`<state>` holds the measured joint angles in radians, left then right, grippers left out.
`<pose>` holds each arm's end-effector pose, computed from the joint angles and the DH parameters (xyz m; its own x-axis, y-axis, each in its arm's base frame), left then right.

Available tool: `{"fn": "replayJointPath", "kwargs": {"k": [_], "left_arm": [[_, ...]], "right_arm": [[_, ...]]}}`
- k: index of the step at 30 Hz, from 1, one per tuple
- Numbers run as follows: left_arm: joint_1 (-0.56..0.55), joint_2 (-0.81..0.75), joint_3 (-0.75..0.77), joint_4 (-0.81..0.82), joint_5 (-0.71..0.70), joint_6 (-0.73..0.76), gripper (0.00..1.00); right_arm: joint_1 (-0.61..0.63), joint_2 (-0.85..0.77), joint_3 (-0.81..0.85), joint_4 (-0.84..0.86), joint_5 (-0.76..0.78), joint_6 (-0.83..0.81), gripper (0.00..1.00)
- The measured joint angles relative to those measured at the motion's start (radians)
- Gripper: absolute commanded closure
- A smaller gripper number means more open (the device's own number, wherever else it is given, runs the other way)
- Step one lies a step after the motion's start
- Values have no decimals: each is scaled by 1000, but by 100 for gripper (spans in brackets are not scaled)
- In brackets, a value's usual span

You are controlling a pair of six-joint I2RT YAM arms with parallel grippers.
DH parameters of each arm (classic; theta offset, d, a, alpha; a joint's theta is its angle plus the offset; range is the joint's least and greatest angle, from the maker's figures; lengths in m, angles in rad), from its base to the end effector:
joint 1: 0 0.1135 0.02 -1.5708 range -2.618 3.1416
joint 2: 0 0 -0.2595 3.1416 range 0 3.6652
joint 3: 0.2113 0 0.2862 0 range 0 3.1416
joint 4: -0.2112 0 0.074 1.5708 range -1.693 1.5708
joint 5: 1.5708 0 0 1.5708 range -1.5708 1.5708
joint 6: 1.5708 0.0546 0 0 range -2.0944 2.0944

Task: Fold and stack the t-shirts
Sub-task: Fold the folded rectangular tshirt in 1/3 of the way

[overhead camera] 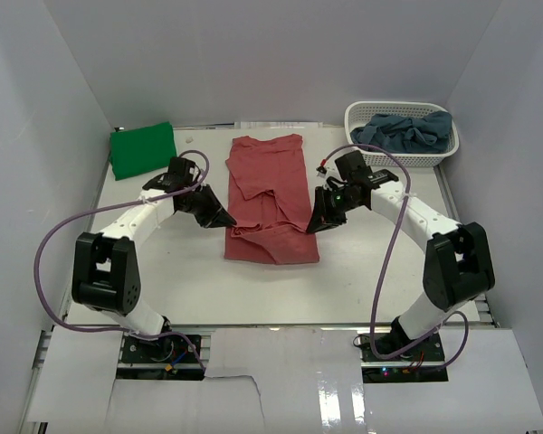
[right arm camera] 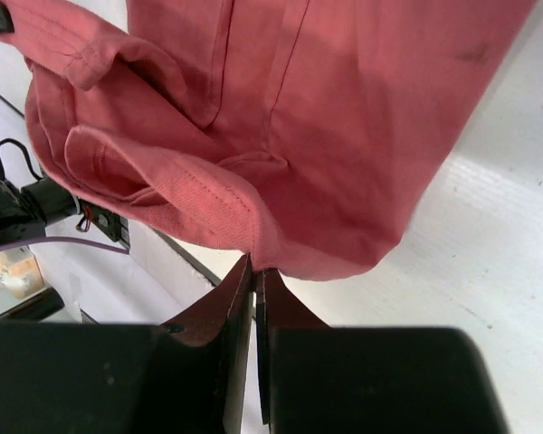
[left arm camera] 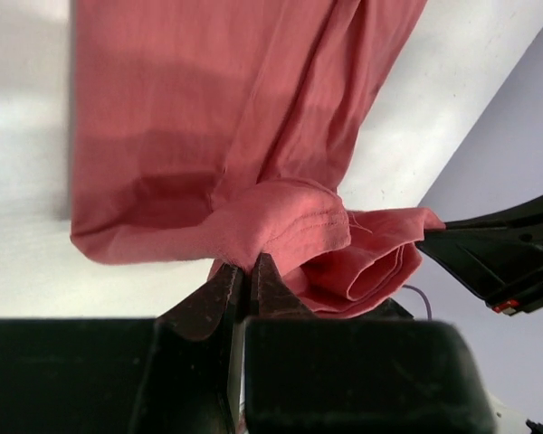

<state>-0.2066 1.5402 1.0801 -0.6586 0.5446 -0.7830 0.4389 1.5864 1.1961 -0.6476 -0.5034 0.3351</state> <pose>0.3291 -0.0979 0.1938 -0.9041 -0.4270 0.0190 -0.3396 0.6906 -0.6385 0.3215 0.1800 0.2171 -0.9317 -0.1191 -0.3432 -0.3047 0.7708 0.5595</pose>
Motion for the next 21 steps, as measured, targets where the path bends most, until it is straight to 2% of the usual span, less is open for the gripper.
{"fn": "replayJointPath", "kwargs": {"k": [10, 21], "left_arm": [[1, 186, 174, 14, -42, 43, 100], [1, 269, 315, -5, -84, 65, 100]], "right_arm": [[-35, 129, 153, -13, 11, -38, 92], [-80, 253, 378, -70, 34, -83, 92]]}}
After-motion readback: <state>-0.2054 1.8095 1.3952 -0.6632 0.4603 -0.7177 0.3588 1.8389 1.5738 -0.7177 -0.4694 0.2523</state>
